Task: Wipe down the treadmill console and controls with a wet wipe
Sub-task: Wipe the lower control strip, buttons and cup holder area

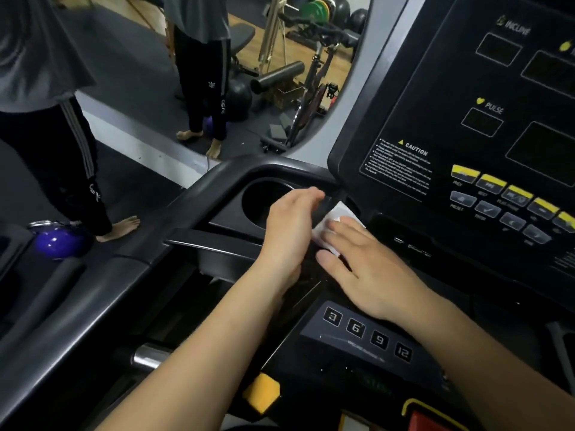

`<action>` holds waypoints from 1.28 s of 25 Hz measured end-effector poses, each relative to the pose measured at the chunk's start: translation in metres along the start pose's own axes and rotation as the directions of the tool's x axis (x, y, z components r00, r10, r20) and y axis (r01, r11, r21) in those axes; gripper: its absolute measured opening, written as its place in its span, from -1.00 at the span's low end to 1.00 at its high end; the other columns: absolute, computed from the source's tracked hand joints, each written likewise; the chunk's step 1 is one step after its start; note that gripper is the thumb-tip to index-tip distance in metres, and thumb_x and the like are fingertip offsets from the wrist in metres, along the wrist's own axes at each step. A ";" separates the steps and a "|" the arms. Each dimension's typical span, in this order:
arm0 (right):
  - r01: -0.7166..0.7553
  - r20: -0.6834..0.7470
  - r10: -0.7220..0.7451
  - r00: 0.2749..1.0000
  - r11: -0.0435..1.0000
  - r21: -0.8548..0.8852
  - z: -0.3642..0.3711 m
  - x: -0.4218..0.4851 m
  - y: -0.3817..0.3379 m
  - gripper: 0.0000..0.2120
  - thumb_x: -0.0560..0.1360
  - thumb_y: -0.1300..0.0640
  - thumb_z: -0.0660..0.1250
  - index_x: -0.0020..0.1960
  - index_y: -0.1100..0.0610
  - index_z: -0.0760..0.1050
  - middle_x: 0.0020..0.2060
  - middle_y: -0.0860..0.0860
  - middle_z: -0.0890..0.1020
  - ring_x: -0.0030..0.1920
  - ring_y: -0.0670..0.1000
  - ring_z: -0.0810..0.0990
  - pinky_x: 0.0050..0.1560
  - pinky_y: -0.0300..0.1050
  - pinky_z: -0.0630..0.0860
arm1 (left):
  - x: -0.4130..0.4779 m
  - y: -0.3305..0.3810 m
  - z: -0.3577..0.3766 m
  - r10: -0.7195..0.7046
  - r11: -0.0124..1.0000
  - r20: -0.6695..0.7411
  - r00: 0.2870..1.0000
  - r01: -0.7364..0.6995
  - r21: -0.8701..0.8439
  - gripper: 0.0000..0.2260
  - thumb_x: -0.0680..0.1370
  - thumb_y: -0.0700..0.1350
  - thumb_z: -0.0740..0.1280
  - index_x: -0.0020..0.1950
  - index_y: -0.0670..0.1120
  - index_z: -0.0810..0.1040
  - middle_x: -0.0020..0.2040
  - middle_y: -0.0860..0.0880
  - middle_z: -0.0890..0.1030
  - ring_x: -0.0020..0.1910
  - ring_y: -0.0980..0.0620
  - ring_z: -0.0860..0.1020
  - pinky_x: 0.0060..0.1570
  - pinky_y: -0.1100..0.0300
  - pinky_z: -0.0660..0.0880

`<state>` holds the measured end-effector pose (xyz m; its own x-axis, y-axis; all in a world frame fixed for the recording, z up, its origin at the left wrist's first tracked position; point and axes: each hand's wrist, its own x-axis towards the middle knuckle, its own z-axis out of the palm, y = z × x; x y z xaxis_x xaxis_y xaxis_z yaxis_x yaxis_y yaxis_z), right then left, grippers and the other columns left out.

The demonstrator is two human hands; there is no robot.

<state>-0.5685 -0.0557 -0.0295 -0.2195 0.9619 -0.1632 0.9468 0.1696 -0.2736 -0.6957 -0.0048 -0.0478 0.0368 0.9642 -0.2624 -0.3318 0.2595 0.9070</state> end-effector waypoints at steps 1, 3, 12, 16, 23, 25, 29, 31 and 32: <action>0.021 -0.001 -0.021 1.000 1.000 -0.011 0.001 -0.007 -0.002 -0.41 0.55 -0.31 -0.08 0.50 -0.12 0.27 0.53 -0.16 0.19 0.53 -0.22 -0.03 0.46 -0.21 0.09 | -0.003 0.005 -0.006 0.108 0.984 0.052 0.993 -0.114 0.133 -0.85 0.55 -0.11 0.31 -0.09 -0.07 0.69 -0.16 0.11 0.68 -0.14 0.27 0.57 -0.07 0.38 0.44; 0.089 0.042 -0.088 0.995 0.996 -0.031 0.008 -0.027 -0.012 -0.34 0.51 -0.36 -0.13 0.50 -0.11 0.27 0.52 -0.19 0.19 0.54 -0.22 -0.07 0.50 -0.16 0.11 | -0.006 0.011 -0.020 0.213 0.942 0.135 0.968 -0.240 0.235 -0.85 0.52 -0.10 0.32 -0.13 -0.08 0.69 -0.19 0.08 0.68 -0.18 0.26 0.57 -0.08 0.37 0.46; -0.066 -0.037 0.065 0.997 0.998 -0.017 0.010 -0.015 -0.008 -0.33 0.56 -0.32 -0.11 0.59 -0.06 0.03 0.59 -0.13 -0.04 0.56 -0.16 -0.15 0.49 -0.12 0.06 | 0.010 -0.005 -0.015 0.202 0.750 0.302 0.932 -0.345 0.564 -0.89 0.56 -0.08 0.33 -0.08 0.04 0.65 -0.19 0.12 0.67 -0.16 0.21 0.60 -0.07 0.29 0.47; -0.016 -0.013 0.015 1.000 0.995 -0.095 0.015 -0.041 -0.025 -0.29 0.51 -0.38 -0.09 0.57 -0.08 0.10 0.58 -0.16 0.03 0.57 -0.15 -0.07 0.45 -0.19 0.06 | 0.004 0.002 -0.012 0.255 0.580 0.341 0.905 -0.426 0.695 -0.86 0.54 -0.16 0.36 0.01 0.01 0.68 -0.07 0.11 0.66 -0.06 0.14 0.60 0.07 0.19 0.52; 0.085 -0.131 -0.044 0.990 0.943 0.322 0.003 -0.028 0.009 -0.75 0.51 0.08 0.35 0.18 0.04 0.60 0.08 -0.20 0.60 0.09 -0.23 0.55 0.08 -0.29 0.47 | -0.037 -0.004 -0.003 0.214 0.651 0.488 0.846 -0.496 0.574 -0.64 0.61 0.15 0.10 0.24 0.01 0.52 0.07 0.08 0.63 0.09 0.17 0.56 0.16 0.16 0.46; 0.090 -0.253 0.008 0.967 0.923 0.373 0.009 -0.046 0.026 -0.73 0.50 0.14 0.40 0.19 0.05 0.63 0.20 -0.18 0.61 0.23 -0.28 0.52 0.24 -0.37 0.41 | -0.039 -0.013 -0.004 0.139 0.644 0.518 0.844 -0.474 0.600 -0.65 0.66 0.11 0.07 0.31 0.03 0.50 0.26 0.03 0.59 0.26 0.13 0.52 0.30 0.16 0.39; -0.023 -0.320 0.140 0.937 0.938 0.345 0.022 -0.070 0.045 -0.68 0.52 0.00 0.38 0.25 0.00 0.60 0.25 -0.25 0.54 0.31 -0.40 0.38 0.30 -0.49 0.28 | -0.017 -0.025 0.000 0.085 0.382 0.573 0.815 -0.558 0.737 -0.69 0.59 -0.05 0.04 0.09 -0.10 0.54 0.32 -0.03 0.52 0.17 -0.15 0.56 0.19 -0.02 0.46; -0.016 -0.333 0.127 0.934 0.948 0.318 0.030 -0.072 0.045 -0.59 0.50 -0.15 0.28 0.26 0.00 0.59 0.25 -0.27 0.52 0.33 -0.40 0.36 0.29 -0.45 0.32 | 0.007 -0.026 0.010 0.080 0.293 0.551 0.831 -0.548 0.784 -0.76 0.46 -0.12 0.03 -0.02 -0.12 0.45 0.08 -0.08 0.56 -0.06 -0.24 0.58 0.02 -0.10 0.50; -0.008 -0.344 0.125 0.931 0.947 0.322 0.033 -0.071 0.044 -0.55 0.49 -0.18 0.24 0.26 0.01 0.59 0.25 -0.26 0.52 0.34 -0.38 0.37 0.31 -0.44 0.32 | 0.020 -0.026 0.018 0.081 0.262 0.541 0.837 -0.542 0.799 -0.78 0.47 -0.15 0.06 -0.02 -0.12 0.46 0.04 -0.10 0.57 -0.07 -0.26 0.58 0.01 -0.10 0.50</action>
<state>-0.5185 -0.1236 -0.0612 -0.0049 0.9902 0.1399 0.8223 0.0836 -0.5629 -0.6697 0.0086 -0.0704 0.5138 0.8573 0.0323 0.6460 -0.4114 0.6429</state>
